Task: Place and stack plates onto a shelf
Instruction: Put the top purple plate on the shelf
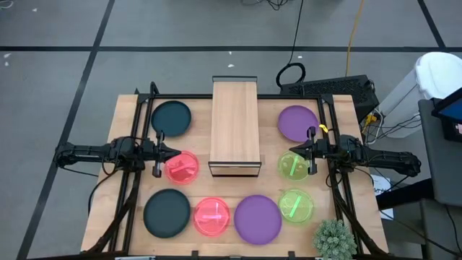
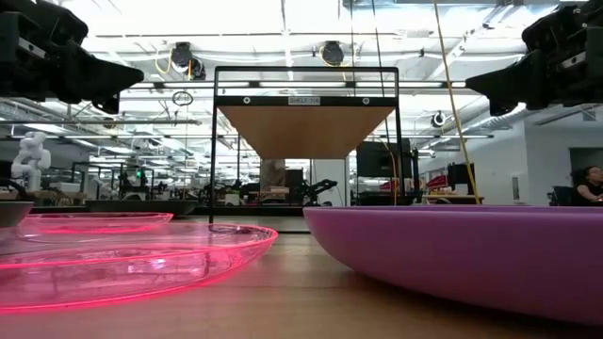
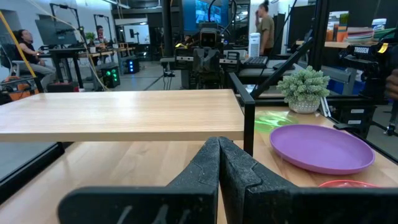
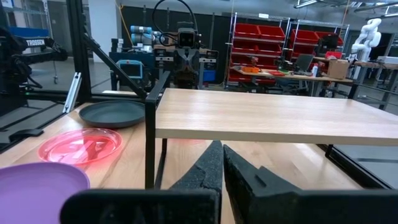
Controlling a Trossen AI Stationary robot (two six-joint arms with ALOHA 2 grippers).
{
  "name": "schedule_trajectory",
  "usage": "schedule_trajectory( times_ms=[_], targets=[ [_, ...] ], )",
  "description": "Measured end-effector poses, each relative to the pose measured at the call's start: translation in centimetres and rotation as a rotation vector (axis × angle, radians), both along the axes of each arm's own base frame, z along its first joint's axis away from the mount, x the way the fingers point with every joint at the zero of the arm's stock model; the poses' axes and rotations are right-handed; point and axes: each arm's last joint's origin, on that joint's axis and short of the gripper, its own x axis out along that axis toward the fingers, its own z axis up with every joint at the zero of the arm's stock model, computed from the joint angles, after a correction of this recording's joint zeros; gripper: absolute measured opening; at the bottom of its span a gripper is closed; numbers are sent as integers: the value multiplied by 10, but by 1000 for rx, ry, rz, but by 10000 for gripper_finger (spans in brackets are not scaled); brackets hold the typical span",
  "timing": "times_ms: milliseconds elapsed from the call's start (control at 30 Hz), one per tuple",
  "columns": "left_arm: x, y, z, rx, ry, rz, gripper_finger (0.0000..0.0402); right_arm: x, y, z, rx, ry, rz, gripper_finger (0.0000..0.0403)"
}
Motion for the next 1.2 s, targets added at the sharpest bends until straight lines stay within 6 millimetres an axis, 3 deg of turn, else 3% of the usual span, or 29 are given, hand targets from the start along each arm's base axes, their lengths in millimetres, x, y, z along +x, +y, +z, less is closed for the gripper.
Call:
schedule_trajectory(
  times_ms=[567,767,933,1200],
  targets=[
    [0,0,0,0,-3,0,1,-1,-1,5,140,-15,-40,0],
    [0,0,0,-20,0,-1,1,-9,-2,52,164,-118,-77,0],
    [0,0,-4,-36,45,-4,1,-11,-2,115,159,-131,-97,0],
    [4,0,-9,26,104,-5,1,8,-5,214,160,14,-128,0]
  ],
)
